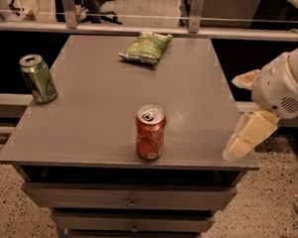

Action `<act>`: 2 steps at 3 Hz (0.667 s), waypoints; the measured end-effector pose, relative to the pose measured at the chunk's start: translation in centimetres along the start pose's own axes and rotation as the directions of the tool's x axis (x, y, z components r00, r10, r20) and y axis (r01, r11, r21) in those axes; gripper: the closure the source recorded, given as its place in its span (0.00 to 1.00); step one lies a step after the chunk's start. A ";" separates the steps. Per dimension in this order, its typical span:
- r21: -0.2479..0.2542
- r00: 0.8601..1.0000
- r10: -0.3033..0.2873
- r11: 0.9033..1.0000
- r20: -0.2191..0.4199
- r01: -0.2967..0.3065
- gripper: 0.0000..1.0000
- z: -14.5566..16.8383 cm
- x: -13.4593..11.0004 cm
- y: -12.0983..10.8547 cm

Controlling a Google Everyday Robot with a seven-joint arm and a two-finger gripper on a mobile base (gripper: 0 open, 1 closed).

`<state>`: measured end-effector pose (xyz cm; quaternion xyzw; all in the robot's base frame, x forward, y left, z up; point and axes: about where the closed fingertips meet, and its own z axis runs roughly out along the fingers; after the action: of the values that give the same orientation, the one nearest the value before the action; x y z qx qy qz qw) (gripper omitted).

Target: Knock coke can over

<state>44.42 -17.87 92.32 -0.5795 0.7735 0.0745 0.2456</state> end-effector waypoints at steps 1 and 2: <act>-0.059 0.979 0.049 0.998 0.196 -0.039 0.00 4.8 -1.7 1.4; -0.112 0.931 0.077 0.993 0.356 -0.039 0.00 7.2 -5.0 2.3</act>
Offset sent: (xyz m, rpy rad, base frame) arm 0.0180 0.1222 -0.0495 0.6046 -0.0054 0.0993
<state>45.42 -9.95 87.99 -0.5448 0.7275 0.2263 0.3502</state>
